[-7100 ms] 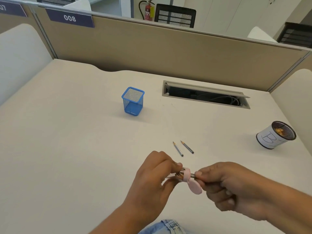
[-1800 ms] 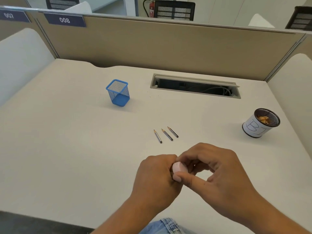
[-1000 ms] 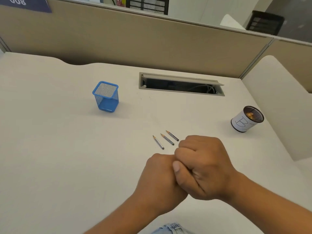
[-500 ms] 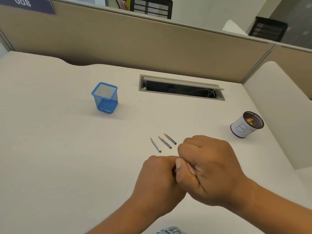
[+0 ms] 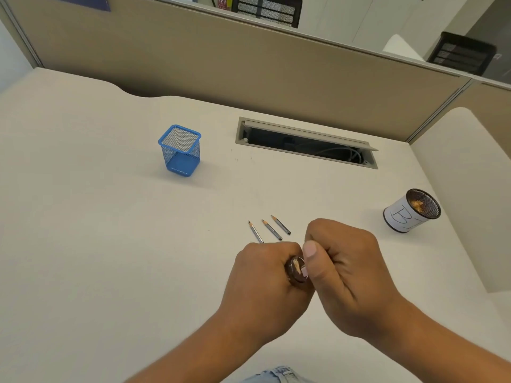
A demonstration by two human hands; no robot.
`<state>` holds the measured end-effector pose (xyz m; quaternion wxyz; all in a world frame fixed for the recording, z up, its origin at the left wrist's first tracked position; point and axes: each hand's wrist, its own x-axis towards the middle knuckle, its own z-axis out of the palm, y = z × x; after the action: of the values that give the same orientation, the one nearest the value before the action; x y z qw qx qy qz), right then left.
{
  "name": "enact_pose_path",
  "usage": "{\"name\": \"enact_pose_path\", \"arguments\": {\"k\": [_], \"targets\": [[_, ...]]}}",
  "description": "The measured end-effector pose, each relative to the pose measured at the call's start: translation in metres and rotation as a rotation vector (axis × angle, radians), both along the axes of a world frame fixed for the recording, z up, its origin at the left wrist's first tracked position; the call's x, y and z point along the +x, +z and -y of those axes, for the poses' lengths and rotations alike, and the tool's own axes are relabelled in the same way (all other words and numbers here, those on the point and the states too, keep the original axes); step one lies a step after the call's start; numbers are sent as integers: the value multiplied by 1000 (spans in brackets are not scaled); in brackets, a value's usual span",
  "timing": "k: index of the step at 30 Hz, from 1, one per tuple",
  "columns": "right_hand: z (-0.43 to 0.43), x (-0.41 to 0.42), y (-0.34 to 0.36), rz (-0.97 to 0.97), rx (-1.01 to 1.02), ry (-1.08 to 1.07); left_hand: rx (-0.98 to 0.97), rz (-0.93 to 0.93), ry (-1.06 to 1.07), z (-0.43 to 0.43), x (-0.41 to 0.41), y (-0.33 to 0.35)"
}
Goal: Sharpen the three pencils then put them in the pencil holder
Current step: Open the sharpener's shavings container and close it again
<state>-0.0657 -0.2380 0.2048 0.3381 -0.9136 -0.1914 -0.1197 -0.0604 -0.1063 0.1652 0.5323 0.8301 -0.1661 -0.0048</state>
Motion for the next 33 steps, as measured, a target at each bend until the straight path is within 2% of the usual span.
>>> {"name": "enact_pose_path", "arguments": {"k": [9,14,19,26,29,33], "targets": [[6,-1,-1,-47,148,-86,17,6,26,6,9,-1],[3,2,2,-23,249,-120,103,34,41,8,11,-5],[2,4,-4,-43,162,-103,84,62,46,9,12,-4],[11,4,-11,-63,139,-117,91,76,30,14,15,-4],[16,5,-10,-157,270,-140,113,31,22,19,18,-3],[28,10,-16,-415,559,-244,105,-74,48,26,28,-12]]}}
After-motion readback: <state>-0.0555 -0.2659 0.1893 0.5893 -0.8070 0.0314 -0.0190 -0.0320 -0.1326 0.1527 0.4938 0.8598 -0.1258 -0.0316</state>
